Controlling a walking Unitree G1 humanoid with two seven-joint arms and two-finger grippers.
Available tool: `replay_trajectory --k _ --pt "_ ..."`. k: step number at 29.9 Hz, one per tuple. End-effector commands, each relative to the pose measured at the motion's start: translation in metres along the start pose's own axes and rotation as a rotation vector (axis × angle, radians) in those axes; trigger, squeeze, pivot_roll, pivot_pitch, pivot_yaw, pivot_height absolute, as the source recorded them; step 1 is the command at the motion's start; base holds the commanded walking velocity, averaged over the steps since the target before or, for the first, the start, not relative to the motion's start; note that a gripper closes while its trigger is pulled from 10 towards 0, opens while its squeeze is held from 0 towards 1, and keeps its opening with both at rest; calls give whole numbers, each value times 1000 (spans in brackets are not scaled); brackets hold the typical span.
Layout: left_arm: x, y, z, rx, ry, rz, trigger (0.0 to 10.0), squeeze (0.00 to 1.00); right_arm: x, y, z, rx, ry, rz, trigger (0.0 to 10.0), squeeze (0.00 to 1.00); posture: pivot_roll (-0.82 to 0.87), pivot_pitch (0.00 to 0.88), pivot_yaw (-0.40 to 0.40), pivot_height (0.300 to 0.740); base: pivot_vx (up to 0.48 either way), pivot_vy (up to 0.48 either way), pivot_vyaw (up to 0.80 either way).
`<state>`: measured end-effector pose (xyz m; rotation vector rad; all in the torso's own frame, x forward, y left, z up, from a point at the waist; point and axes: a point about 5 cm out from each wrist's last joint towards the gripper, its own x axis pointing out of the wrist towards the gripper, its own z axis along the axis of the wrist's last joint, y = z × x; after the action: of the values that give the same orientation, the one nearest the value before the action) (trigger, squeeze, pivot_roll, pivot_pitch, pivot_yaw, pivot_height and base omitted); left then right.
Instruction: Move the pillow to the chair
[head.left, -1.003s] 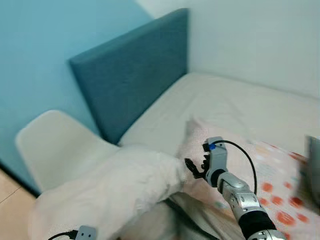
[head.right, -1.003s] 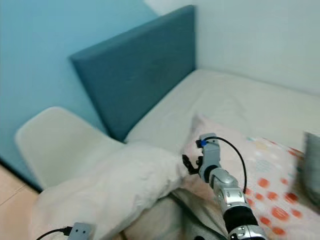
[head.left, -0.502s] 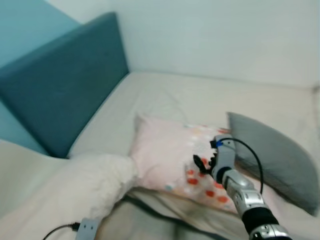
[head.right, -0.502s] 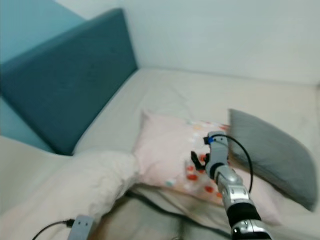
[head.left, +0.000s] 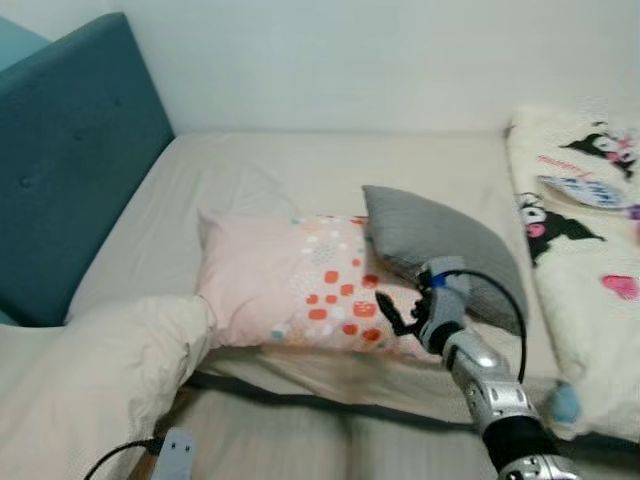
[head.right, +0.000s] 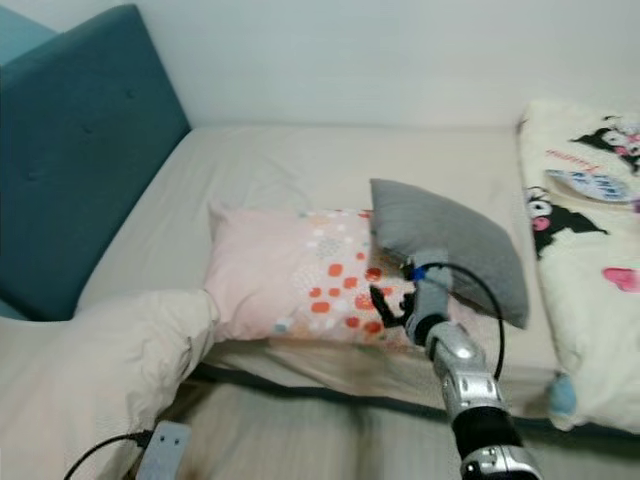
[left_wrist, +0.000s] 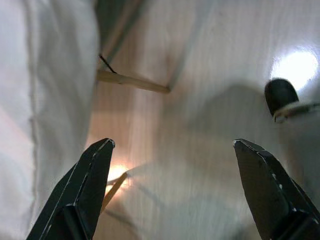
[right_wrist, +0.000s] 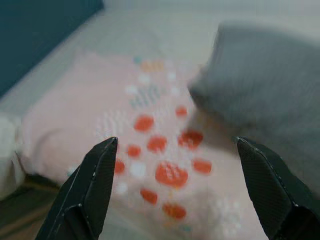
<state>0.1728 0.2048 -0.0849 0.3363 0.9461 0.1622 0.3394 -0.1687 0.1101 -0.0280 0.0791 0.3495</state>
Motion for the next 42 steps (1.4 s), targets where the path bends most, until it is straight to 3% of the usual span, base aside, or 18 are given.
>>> replay_trajectory --k 1,4,10,17,20,28,42 --pt "-1 3 -8 38 18 -15 10000 0 3 10 12 -90 -55 43 10000 0 -233 128 105 740 0 0 0" --pt "-1 1 -7 29 16 -32 10000 0 6 7 33 -240 -116 30 10000 0 -234 127 102 740 0 -320 0" --pt "-1 1 -8 23 19 -35 10000 0 5 2 44 -284 -143 9 10000 0 -235 125 100 740 0 -480 0" --pt "-1 1 -10 22 24 -38 10000 0 3 0 47 -389 -133 3 10000 0 -237 121 98 740 0 -480 0" --pt "-2 2 -10 1 22 -23 10000 0 3 1 44 -476 -114 -4 10000 0 -235 118 97 740 0 -237 0" --pt "-1 2 -7 23 3 -35 10000 0 3 4 38 -510 -95 27 10000 0 -236 116 99 740 0 0 0" --pt "-1 2 -7 37 -1 -36 10000 0 -5 37 22 -498 -95 267 10000 0 -234 131 104 740 359 0 57"
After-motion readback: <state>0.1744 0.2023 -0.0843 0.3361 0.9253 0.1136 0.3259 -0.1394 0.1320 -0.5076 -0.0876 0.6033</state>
